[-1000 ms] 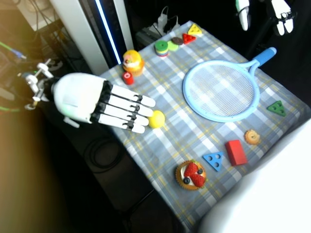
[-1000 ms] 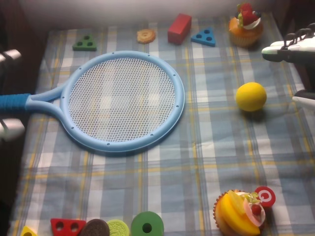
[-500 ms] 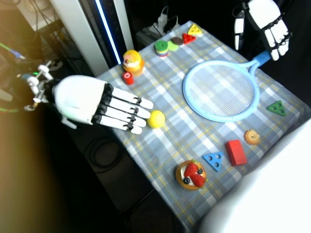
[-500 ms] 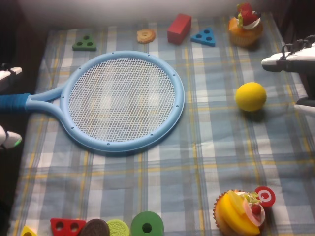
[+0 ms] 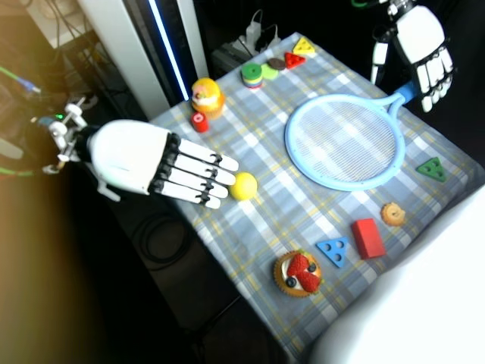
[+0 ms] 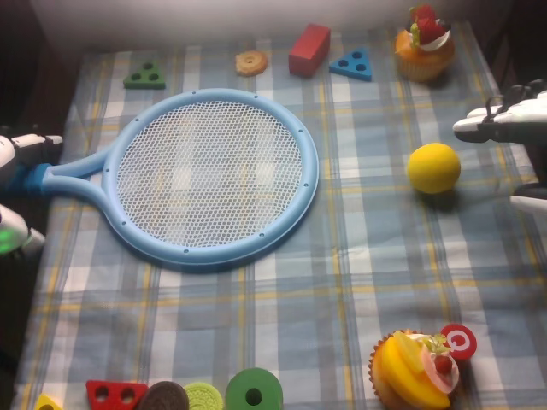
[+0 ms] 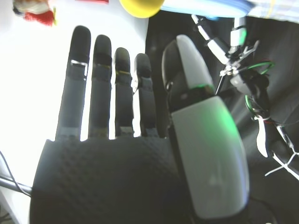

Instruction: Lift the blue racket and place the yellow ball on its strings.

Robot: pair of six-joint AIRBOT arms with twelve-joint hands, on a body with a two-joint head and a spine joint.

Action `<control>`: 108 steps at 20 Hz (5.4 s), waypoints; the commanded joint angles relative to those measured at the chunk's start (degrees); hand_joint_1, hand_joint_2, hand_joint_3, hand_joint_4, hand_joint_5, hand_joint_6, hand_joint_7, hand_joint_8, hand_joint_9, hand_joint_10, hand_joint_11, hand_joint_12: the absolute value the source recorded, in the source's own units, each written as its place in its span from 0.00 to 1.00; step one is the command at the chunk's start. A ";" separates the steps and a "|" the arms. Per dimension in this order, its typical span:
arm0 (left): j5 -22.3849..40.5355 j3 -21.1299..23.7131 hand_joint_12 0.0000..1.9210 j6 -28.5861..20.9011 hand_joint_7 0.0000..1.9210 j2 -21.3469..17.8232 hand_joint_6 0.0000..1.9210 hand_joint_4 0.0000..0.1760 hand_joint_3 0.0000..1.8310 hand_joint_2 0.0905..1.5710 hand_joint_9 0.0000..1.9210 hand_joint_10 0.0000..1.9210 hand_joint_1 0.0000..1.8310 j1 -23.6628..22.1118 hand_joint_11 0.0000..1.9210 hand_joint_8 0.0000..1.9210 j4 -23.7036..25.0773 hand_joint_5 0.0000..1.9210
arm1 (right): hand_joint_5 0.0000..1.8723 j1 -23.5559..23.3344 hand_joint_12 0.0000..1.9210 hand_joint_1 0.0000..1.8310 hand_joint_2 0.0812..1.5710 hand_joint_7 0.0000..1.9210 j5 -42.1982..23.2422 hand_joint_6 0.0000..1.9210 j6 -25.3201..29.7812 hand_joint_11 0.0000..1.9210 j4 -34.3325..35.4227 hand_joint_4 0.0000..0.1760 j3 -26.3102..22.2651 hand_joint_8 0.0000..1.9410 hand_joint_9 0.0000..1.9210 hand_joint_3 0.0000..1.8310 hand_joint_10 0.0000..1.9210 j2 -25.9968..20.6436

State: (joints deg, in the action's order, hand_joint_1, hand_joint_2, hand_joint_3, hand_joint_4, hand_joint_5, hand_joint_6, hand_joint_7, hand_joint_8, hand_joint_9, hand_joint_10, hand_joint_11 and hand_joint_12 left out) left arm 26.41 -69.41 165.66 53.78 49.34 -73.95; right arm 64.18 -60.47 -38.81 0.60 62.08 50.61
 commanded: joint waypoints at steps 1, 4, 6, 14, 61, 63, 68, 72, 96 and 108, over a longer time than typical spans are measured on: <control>3.17 -1.03 0.21 1.81 0.10 0.33 0.01 1.00 0.00 0.59 0.07 0.00 0.49 -1.14 0.00 0.00 0.42 0.07 | 0.25 -0.29 0.21 0.57 0.80 0.25 -6.40 0.00 0.41 0.26 0.76 0.00 0.09 0.00 0.30 0.00 0.00 0.29; 2.31 -2.27 0.33 1.81 0.14 0.72 0.00 1.00 0.00 0.58 0.11 0.00 0.51 -1.38 0.00 0.00 -1.31 0.14 | 0.26 -0.30 0.21 0.54 0.81 0.26 -5.78 0.00 1.02 0.25 0.22 0.00 0.40 0.00 0.30 0.00 0.00 0.49; 2.03 -2.53 0.38 1.81 0.24 0.77 0.01 1.00 0.00 0.56 0.21 0.01 0.54 -1.37 0.01 0.00 -2.47 0.23 | 0.24 -0.21 0.32 0.51 0.83 0.25 -5.44 0.00 1.28 0.22 0.16 0.01 0.41 0.00 0.30 0.00 0.00 0.49; 2.14 -2.27 0.99 1.81 0.42 2.01 0.82 0.19 0.00 0.74 0.46 0.97 0.52 -1.33 0.47 0.94 -3.51 0.40 | 0.22 0.18 0.43 0.48 0.85 0.23 -5.41 0.00 1.83 0.17 0.39 0.08 0.44 0.00 0.29 0.00 0.00 0.49; 23.72 22.81 1.00 -47.04 0.67 -13.04 1.00 1.00 0.00 0.73 0.81 1.00 0.95 5.48 0.84 1.00 42.30 0.43 | 0.53 -22.31 0.53 0.75 0.69 0.47 1.42 0.46 3.19 0.42 -16.52 0.00 7.26 0.56 0.50 0.00 0.58 6.35; 23.12 22.29 1.00 -46.64 0.67 -12.29 1.00 1.00 0.00 0.75 0.81 1.00 0.92 4.60 0.84 1.00 42.51 0.43 | 0.56 -23.94 0.55 0.75 0.69 0.45 1.61 0.39 4.18 0.45 -20.12 0.00 6.88 0.59 0.51 0.00 0.60 6.82; 22.69 21.76 1.00 -46.64 0.66 -11.24 1.00 1.00 0.00 0.76 0.80 1.00 0.93 3.34 0.84 1.00 43.21 0.43 | 0.53 -24.80 0.71 0.67 0.71 0.47 2.47 0.42 5.31 0.53 -22.79 0.00 6.81 0.66 0.53 0.00 0.52 7.75; 23.02 21.58 1.00 -46.53 0.68 -11.34 1.00 1.00 0.00 0.76 0.83 1.00 0.94 2.89 0.86 1.00 43.49 0.42 | 0.28 -24.80 0.59 0.54 0.64 0.28 2.43 0.00 6.94 0.10 -23.59 0.00 6.80 0.02 0.27 0.00 0.12 7.68; 18.62 19.22 1.00 -40.65 0.64 -9.13 1.00 1.00 0.00 0.77 0.78 1.00 0.88 0.95 0.83 1.00 41.02 0.45 | 0.22 -24.06 0.42 0.45 0.67 0.24 -0.52 0.00 8.16 0.10 -21.15 0.00 4.93 0.00 0.25 0.00 0.00 5.27; 14.35 14.73 1.00 -35.67 0.65 -5.10 1.00 0.94 0.00 0.76 0.78 1.00 0.87 -0.25 0.82 1.00 35.52 0.42 | 0.22 -22.70 0.44 0.37 0.79 0.27 -1.60 0.00 7.65 0.10 -19.76 0.00 4.70 0.00 0.28 0.01 0.00 4.93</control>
State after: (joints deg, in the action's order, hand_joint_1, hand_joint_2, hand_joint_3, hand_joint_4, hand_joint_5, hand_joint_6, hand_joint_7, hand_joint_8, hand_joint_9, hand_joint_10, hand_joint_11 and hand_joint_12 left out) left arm 35.11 -54.37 129.75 48.66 49.87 -39.09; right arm 41.71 -55.44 -31.09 -21.43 66.87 55.35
